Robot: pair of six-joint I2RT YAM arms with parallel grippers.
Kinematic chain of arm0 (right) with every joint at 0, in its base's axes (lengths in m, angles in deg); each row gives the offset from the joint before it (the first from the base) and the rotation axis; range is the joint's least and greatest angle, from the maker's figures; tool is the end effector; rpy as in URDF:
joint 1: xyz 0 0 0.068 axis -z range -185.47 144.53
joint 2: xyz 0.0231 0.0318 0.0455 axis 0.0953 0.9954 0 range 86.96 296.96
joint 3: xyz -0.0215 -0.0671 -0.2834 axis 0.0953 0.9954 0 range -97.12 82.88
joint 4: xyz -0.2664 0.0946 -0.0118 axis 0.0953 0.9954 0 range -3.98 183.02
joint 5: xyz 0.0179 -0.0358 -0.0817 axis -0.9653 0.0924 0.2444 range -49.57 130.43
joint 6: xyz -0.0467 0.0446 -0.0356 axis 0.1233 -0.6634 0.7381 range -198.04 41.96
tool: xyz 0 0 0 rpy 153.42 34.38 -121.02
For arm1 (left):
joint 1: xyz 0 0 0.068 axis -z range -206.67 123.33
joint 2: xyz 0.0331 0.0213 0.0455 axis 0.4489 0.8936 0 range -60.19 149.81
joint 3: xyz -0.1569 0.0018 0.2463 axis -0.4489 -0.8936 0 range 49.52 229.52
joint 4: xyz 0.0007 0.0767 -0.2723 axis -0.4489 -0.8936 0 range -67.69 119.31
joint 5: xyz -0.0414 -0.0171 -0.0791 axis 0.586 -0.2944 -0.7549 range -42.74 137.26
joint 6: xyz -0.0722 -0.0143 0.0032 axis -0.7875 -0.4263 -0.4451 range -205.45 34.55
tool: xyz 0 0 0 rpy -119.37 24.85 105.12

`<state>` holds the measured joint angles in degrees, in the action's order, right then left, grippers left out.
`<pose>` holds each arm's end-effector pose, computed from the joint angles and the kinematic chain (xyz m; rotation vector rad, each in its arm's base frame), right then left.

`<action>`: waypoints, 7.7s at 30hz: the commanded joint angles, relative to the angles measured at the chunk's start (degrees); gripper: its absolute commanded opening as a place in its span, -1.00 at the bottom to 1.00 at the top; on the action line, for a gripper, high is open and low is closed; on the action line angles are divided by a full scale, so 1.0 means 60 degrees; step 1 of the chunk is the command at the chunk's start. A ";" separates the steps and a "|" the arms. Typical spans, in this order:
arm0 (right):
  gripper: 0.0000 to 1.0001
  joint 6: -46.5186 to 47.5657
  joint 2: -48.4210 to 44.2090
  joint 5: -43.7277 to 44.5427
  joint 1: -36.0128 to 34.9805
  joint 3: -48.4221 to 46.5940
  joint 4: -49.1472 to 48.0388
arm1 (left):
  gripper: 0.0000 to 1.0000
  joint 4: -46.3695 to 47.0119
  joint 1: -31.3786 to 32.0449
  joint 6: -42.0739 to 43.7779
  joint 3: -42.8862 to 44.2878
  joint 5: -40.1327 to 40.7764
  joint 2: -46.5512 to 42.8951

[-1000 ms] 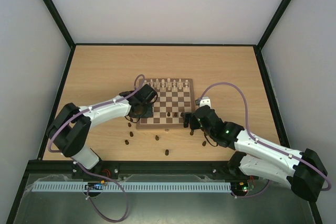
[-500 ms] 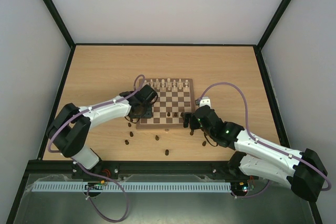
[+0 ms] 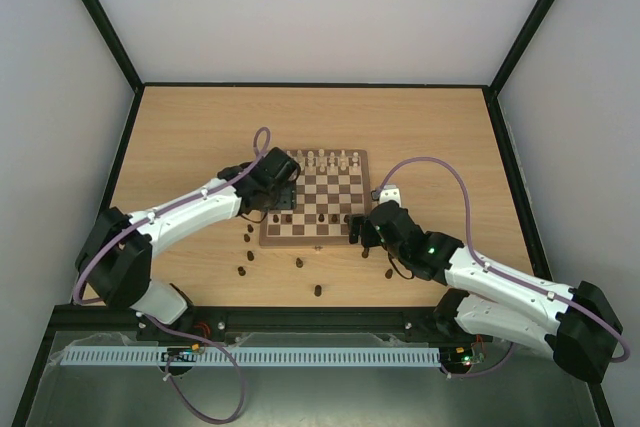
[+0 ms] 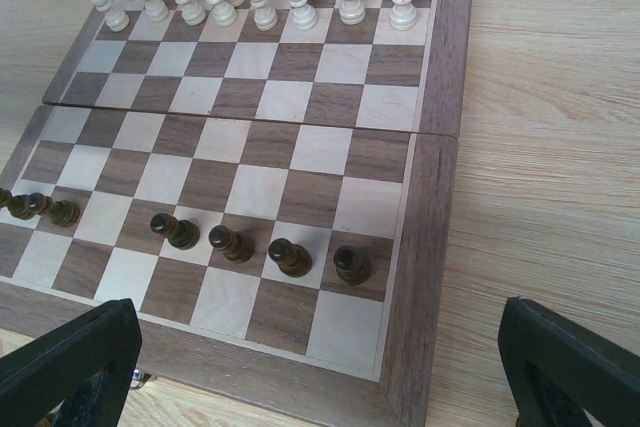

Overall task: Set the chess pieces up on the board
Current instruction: Place the chess piece on the chessboard, then pick up the chess piece at the center of the board.

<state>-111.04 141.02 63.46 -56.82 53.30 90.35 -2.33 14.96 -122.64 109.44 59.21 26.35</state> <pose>0.1667 0.1696 0.2239 -0.0834 2.0665 0.5051 0.2625 -0.2162 0.2163 0.0232 2.5742 -0.2565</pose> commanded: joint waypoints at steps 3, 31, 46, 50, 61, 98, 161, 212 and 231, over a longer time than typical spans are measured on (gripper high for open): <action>0.97 -0.0006 0.0034 0.0366 -0.0012 0.0040 -0.0064 | 0.72 0.0054 0.0050 0.0277 0.0269 0.0221 -0.0270; 0.97 -0.0023 0.0418 0.0308 -0.0012 -0.0007 -0.0110 | 0.98 0.0365 0.0050 0.0290 0.0487 0.0448 -0.0142; 0.97 -0.0023 0.0526 0.0322 -0.0013 -0.0022 -0.0122 | 0.98 0.0461 0.0006 0.0346 0.0650 0.0455 0.0152; 0.97 -0.0024 0.0522 0.0324 -0.0011 -0.0018 -0.0112 | 0.98 0.0410 0.0006 0.0314 0.0613 0.0485 0.0103; 0.97 -0.0053 0.0445 0.0379 -0.0012 -0.0003 -0.0078 | 0.98 0.0434 0.0006 0.0261 0.0456 0.0529 -0.0153; 0.97 -0.0046 0.0398 0.0291 -0.0022 -0.0046 -0.0044 | 0.98 -0.0478 -0.0243 -0.0733 -0.1548 0.0822 -0.1249; 0.97 -0.0053 0.0343 0.0295 -0.0013 0.0024 -0.0064 | 0.18 0.0958 -0.1517 -0.0510 -0.3351 -0.0102 -0.1626; 0.97 -0.0008 0.0559 0.0139 -0.0011 0.0048 -0.0195 | -0.61 0.0344 -0.1036 -0.0398 -0.2959 -0.0013 -0.0699; 0.97 -0.0023 0.0439 0.0110 -0.0014 0.0055 -0.0166 | -0.85 -0.0882 -0.0694 -0.0054 -0.1024 0.0144 -0.0859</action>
<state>-111.06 144.08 63.66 -56.82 53.30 89.89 -2.70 9.51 -124.25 98.01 59.60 22.61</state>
